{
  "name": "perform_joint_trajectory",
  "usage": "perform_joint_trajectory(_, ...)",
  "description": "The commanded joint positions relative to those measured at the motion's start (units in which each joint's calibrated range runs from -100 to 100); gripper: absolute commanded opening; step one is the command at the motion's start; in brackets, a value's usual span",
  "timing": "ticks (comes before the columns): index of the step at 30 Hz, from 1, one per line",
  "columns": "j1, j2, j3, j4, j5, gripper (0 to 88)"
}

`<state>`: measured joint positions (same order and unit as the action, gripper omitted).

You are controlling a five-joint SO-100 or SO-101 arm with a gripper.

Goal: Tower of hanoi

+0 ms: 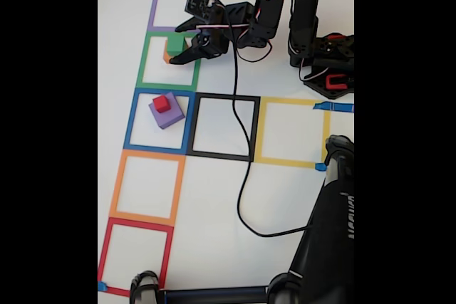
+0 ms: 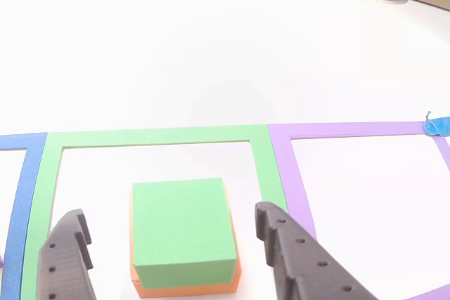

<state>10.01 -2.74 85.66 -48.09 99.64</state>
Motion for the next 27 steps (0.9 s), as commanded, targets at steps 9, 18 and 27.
perform_joint_trajectory(9,-1.19,2.06,-1.75,-2.93,0.36,23.5)
perform_joint_trajectory(18,-1.09,2.22,-1.75,-2.93,0.36,16.1)
perform_joint_trajectory(27,-0.90,2.54,-1.66,-2.68,0.36,13.1)
